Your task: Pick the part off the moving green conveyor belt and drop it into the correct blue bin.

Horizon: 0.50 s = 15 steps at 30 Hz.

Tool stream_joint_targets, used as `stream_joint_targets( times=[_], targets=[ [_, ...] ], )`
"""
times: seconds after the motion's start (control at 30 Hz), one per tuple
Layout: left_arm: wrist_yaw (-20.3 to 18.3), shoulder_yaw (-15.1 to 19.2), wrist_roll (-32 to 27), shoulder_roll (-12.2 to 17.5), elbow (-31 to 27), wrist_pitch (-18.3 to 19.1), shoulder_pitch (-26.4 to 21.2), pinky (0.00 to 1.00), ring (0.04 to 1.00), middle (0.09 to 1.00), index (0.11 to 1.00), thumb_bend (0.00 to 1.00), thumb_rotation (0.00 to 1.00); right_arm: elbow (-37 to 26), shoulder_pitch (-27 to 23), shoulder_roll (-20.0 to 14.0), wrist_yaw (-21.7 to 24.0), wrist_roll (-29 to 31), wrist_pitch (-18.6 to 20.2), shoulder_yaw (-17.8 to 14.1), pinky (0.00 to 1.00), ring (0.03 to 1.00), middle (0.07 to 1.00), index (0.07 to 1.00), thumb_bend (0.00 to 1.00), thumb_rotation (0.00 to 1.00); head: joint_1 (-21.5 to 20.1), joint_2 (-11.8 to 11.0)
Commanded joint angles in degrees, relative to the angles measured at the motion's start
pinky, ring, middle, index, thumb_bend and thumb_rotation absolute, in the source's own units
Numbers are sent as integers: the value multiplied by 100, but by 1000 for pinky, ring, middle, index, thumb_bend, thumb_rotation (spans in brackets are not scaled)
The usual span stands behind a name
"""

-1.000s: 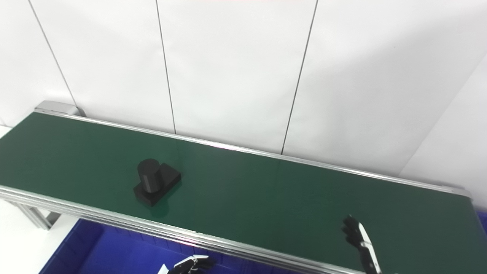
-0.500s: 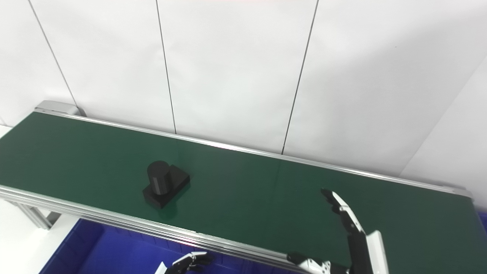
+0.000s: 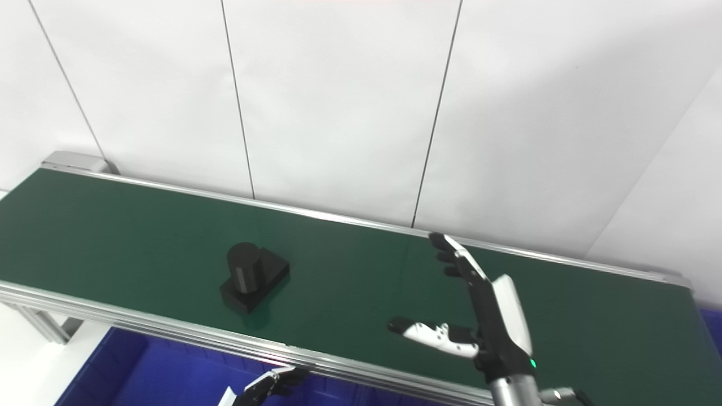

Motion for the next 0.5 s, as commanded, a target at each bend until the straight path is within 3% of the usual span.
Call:
stream_joint_targets(
  times=[0.0, 0.17, 0.47],
  targets=[
    [45, 20, 42, 109, -202, -173, -34, 721, 761, 768, 742, 913, 333, -114, -298, 68, 38, -186, 207, 74, 730, 816, 866, 869, 876, 488, -28, 1],
    [44, 35, -4, 157, -209, -173, -44, 724, 762, 770, 742, 900, 338, 135, -659, 203, 35, -569, 528, 290, 748, 820, 863, 872, 892, 524, -291, 31],
    [-102, 73, -90, 267, -200, -173, -98, 726, 771, 783, 745, 874, 354, 1081, -1242, 522, -218, -765, 441, 466, 723, 812, 863, 874, 917, 536, -770, 82]
  ],
)
